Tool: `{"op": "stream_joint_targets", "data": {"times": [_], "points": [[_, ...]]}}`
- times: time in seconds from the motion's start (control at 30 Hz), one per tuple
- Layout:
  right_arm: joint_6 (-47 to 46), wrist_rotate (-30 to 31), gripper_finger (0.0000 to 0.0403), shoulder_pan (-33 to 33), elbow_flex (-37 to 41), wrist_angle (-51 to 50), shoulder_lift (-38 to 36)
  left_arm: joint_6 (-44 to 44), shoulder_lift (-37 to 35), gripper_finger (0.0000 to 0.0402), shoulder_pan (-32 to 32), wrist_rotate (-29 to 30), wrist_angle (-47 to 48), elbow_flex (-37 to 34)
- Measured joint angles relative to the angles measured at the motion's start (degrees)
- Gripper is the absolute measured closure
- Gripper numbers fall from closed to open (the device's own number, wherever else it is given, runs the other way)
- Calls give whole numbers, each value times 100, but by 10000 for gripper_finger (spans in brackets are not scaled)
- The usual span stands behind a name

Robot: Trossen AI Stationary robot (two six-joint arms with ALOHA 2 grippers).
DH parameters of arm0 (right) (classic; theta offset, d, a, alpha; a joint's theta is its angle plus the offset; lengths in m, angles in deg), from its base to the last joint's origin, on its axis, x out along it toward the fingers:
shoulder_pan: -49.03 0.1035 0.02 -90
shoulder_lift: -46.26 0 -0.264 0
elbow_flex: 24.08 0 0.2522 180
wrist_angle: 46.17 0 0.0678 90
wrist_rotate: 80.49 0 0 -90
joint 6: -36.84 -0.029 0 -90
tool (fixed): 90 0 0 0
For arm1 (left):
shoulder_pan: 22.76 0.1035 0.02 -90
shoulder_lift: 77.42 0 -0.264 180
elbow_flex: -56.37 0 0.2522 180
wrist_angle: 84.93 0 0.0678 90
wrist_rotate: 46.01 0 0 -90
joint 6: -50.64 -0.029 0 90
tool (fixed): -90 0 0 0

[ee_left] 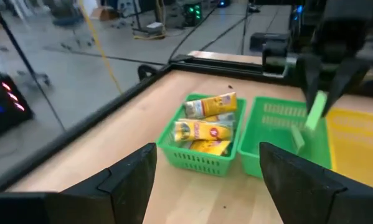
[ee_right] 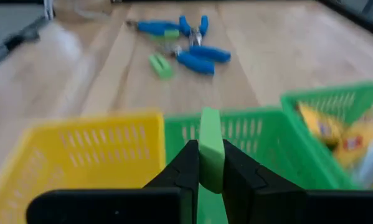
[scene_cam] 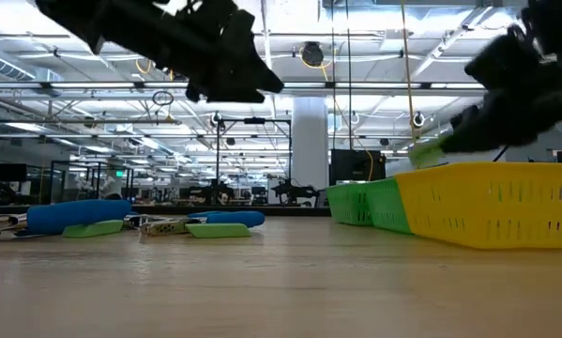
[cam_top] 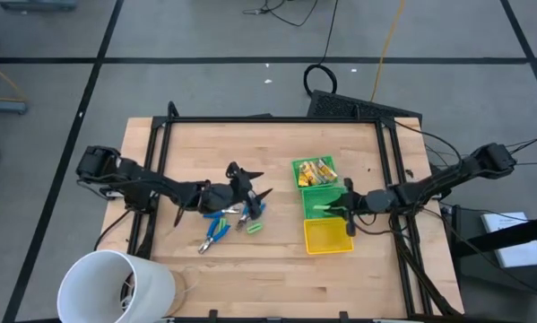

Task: Pick & Place School Supplies
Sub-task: Put the top right green eraser into the bottom green bin

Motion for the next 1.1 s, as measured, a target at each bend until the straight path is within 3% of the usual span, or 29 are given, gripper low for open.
{"op": "stream_joint_targets", "data": {"times": [0.2,0.87,1.1], "points": [[215,-146,368,-5,776,901,-33,310,2,121,215,-752,-439,-204],[259,36,362,-7,865,1251,-83,270,5,121,241,-738,-461,-205],[259,38,340,-7,872,1251,-83,266,5,121,241,-891,-426,-205]]}}
